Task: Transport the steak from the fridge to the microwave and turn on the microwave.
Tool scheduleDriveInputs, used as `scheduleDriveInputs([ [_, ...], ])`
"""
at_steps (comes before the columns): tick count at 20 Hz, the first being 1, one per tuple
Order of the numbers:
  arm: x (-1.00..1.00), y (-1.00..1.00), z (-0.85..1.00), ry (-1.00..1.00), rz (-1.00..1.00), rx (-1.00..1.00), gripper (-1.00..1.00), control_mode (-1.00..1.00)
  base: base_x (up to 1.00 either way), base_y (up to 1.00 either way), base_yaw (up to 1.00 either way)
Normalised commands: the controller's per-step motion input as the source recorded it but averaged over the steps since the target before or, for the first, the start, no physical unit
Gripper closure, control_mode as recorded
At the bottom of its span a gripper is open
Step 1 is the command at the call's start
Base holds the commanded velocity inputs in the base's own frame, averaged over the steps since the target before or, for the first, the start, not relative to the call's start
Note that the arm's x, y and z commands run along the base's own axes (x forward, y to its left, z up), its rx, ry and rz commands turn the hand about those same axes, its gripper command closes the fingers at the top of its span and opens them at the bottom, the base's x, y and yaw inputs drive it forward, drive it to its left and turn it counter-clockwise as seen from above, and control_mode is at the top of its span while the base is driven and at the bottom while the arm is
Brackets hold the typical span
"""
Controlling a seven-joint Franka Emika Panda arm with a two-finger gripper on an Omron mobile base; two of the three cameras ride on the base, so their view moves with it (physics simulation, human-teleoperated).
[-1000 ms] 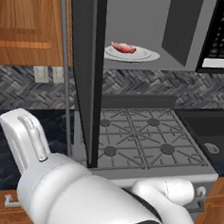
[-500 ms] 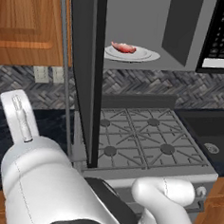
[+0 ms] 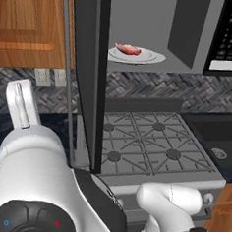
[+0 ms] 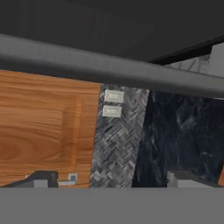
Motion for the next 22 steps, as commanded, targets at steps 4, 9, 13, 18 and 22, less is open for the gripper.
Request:
scheduleDriveInputs([
  [4, 0.05, -0.28, 0.01, -0.05, -0.13, 0.00, -1.00, -1.00, 0.00, 0.00, 0.00],
  [9, 0.00, -0.36, 0.04, -0.06, -0.13, 0.00, -1.00, -1.00, 0.00, 0.00, 0.00],
  [13, -0.02, -0.32, 0.02, -0.03, -0.15, 0.00, -1.00, -1.00, 0.00, 0.00, 0.00],
  [18, 0.02, -0.25, 0.08, -0.03, -0.14, 0.00, -1.00, -1.00, 0.00, 0.00, 0.00],
  [22, 0.04, -0.09, 0.14, -0.06, -0.13, 0.00, -1.00, -1.00, 0.00, 0.00, 0.00],
])
